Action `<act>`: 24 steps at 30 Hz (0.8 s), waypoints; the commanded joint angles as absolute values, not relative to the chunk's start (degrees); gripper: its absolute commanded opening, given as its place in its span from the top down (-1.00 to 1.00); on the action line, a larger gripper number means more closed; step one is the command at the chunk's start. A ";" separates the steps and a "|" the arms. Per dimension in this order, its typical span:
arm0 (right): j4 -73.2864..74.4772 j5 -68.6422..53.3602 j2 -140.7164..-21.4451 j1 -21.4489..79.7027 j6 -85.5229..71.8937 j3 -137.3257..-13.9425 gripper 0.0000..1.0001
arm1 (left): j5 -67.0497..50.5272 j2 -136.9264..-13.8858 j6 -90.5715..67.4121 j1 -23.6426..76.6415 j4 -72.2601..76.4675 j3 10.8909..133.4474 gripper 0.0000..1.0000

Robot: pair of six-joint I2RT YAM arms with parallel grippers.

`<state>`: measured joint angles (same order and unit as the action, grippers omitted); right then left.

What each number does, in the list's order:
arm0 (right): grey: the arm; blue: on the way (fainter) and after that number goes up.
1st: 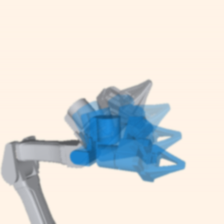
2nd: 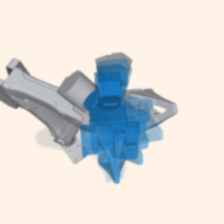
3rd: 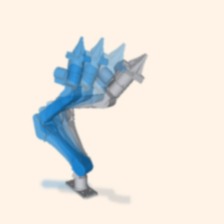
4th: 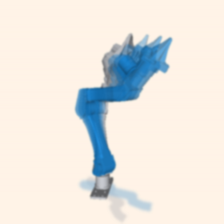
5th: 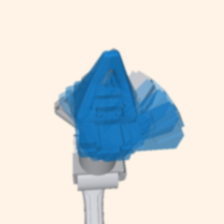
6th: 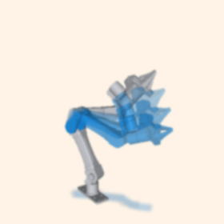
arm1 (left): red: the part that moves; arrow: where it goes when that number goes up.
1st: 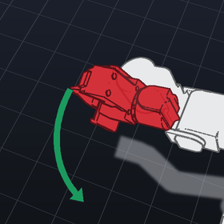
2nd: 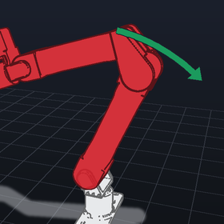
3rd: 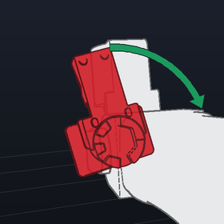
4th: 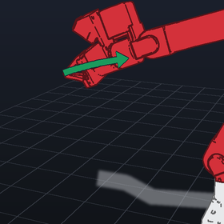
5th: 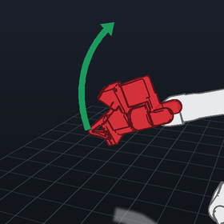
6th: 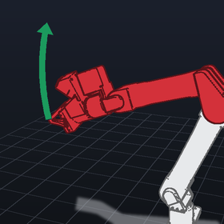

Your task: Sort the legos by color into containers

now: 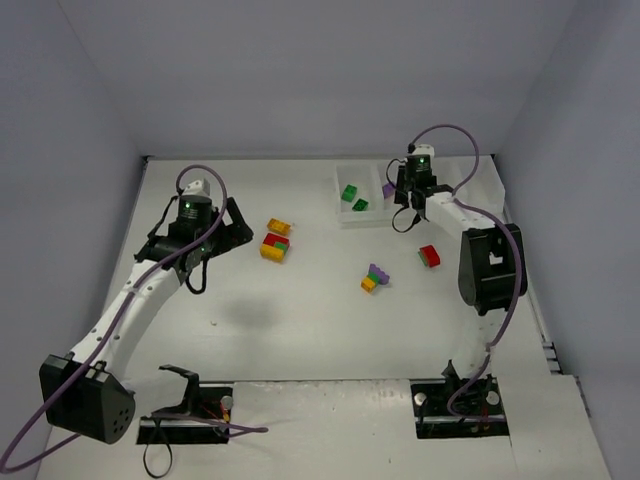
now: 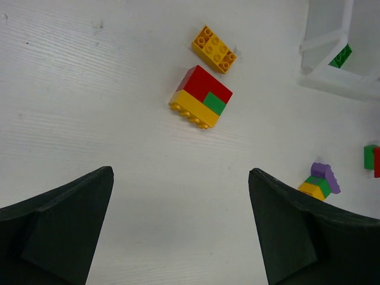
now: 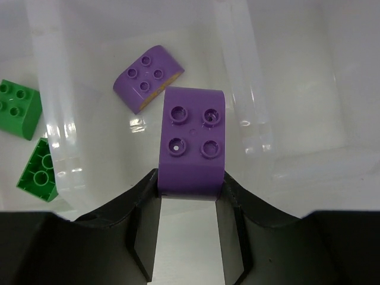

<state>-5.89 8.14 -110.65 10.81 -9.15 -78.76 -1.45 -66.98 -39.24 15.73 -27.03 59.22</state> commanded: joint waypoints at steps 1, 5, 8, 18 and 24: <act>-6.33 7.74 -111.88 10.72 -9.84 -84.11 0.33 | -0.61 -66.97 -34.37 15.73 -26.37 59.41 -0.78; -5.72 6.16 -113.29 10.72 -9.93 -86.66 -0.35 | -1.84 -68.99 -32.26 15.91 -25.32 59.94 -0.78; -5.63 4.93 -112.59 10.81 -9.76 -87.19 -0.59 | -2.63 -71.62 -29.71 15.91 -24.70 61.69 -0.78; -5.54 0.98 -97.66 11.78 -11.77 -79.20 -0.61 | -6.15 -89.98 -11.54 17.57 -21.08 77.59 -0.78; -5.54 -1.13 -86.94 13.36 -13.88 -70.76 -0.62 | -7.55 -104.31 -4.66 19.16 -25.04 91.04 -0.78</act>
<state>-3.18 1.41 -92.82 12.21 -11.99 -73.14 -5.54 -101.36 -10.76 18.52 -24.01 85.03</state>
